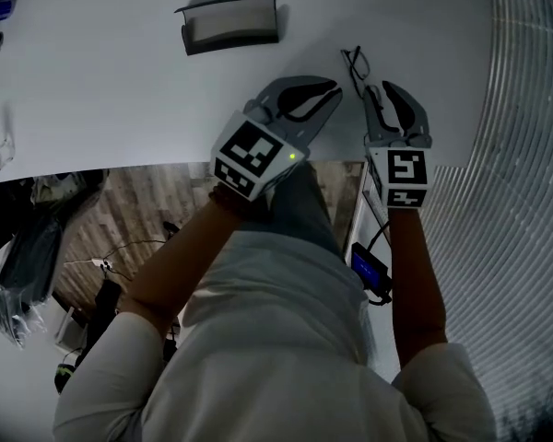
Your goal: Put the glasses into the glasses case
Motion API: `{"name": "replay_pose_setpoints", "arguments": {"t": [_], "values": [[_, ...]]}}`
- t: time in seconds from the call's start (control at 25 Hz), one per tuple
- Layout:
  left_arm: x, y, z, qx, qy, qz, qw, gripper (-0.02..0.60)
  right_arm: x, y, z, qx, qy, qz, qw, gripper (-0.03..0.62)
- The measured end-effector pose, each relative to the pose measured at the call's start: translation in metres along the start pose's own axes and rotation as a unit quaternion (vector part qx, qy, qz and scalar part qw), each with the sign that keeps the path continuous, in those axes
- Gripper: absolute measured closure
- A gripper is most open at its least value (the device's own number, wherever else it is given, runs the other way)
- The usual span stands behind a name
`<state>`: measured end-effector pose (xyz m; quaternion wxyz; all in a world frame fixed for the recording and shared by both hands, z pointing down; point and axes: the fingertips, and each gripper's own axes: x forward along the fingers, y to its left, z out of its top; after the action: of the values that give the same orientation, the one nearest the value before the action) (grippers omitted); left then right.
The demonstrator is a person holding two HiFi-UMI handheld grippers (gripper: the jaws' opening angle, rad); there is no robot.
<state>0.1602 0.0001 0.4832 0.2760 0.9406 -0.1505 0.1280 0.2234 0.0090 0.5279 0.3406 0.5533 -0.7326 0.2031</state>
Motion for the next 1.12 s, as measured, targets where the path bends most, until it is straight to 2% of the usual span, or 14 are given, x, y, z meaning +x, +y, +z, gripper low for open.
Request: {"name": "replay_pose_setpoints", "arguments": {"t": [0.2, 0.4, 0.68, 1.12], "values": [[0.011, 0.01, -0.014, -0.002, 0.007, 0.0, 1.0, 0.545, 0.024, 0.009, -0.016, -0.02, 0.027, 0.018, 0.999, 0.454], [0.014, 0.018, -0.019, -0.005, 0.006, 0.01, 0.9999, 0.548, 0.038, 0.007, -0.029, -0.043, 0.051, 0.01, 0.998, 0.434], [0.008, 0.023, -0.032, -0.018, 0.016, 0.011, 0.9997, 0.551, 0.045, 0.002, -0.03, -0.042, 0.05, 0.008, 0.998, 0.436], [0.005, 0.025, -0.034, -0.021, 0.019, 0.012, 0.9995, 0.552, 0.043, 0.001, -0.028, -0.046, 0.045, 0.01, 0.998, 0.507]]}}
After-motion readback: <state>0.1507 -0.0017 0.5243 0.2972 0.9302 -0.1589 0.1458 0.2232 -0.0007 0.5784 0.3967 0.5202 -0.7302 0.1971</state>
